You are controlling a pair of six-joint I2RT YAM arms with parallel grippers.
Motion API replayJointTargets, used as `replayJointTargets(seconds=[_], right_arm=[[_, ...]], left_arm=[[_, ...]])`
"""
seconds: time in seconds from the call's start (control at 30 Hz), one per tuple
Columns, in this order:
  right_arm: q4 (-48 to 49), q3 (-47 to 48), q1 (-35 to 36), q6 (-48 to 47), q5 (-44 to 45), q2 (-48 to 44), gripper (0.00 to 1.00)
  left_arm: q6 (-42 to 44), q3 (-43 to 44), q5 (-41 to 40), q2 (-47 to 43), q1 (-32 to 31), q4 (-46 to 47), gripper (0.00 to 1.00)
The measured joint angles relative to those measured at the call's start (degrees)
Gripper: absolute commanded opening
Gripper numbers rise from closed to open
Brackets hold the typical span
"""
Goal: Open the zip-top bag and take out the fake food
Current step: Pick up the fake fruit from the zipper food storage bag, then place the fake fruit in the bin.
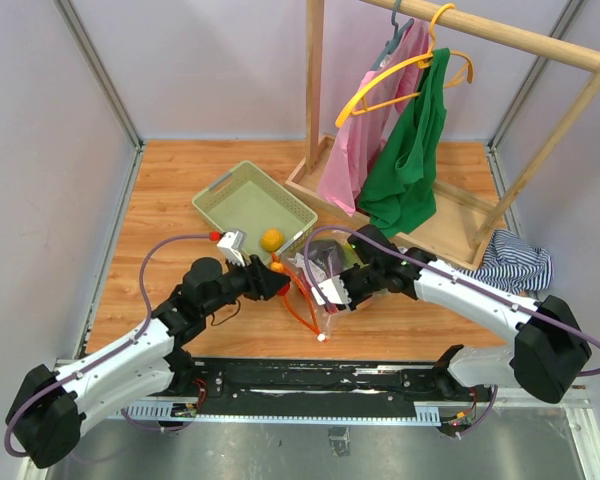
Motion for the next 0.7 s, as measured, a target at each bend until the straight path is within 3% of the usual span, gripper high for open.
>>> replayJointTargets(seconds=[0.47, 0.7], right_arm=[[-0.09, 0.61, 0.0, 0.02, 0.02, 0.0, 0.25], [-0.09, 0.61, 0.0, 0.04, 0.02, 0.0, 0.25]], left_arm=[[2.75, 3.15, 4.46, 3.08, 9.03, 1.42, 0.12], [3.41, 5.03, 6.14, 6.97, 12.2, 3.65, 0.03]])
